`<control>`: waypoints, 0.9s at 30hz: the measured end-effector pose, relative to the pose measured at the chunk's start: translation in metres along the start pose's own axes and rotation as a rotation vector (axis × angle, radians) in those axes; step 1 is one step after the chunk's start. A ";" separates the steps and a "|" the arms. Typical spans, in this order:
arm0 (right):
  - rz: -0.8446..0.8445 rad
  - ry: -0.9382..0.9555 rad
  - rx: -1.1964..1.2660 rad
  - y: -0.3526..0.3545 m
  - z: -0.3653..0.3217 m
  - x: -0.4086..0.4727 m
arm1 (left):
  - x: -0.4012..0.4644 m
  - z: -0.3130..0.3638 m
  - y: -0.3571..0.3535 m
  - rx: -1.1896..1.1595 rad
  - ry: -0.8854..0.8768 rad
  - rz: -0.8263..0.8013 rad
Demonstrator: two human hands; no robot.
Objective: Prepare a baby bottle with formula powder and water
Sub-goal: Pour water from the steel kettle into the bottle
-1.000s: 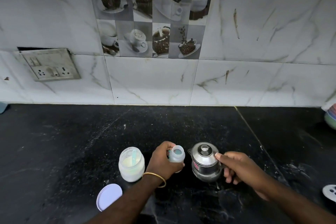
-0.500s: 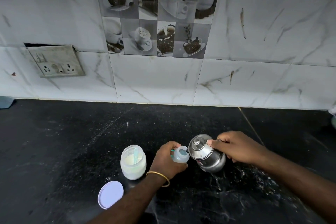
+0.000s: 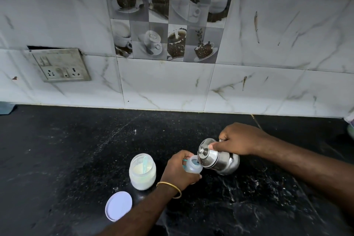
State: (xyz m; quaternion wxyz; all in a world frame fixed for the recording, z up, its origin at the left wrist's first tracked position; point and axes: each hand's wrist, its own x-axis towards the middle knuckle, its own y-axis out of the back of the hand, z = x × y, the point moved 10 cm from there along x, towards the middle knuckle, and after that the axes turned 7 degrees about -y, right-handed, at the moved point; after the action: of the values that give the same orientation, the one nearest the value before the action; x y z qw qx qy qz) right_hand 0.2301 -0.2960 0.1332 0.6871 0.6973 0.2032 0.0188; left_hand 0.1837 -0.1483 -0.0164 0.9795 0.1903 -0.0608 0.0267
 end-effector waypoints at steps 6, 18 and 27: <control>0.010 0.018 -0.123 0.005 -0.015 -0.001 | -0.002 0.003 0.001 0.012 -0.018 -0.013; 0.025 0.033 -0.245 0.015 -0.031 -0.003 | -0.004 0.002 0.000 0.027 -0.035 -0.019; 0.066 0.055 -0.316 0.023 -0.041 -0.006 | -0.004 0.007 -0.001 0.055 -0.090 -0.029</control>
State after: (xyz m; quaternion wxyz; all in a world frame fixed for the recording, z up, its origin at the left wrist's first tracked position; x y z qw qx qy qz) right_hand 0.2184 -0.2583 0.1595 0.7814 0.5861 0.1935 0.0922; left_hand 0.1789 -0.1518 -0.0112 0.9704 0.2192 -0.1013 0.0054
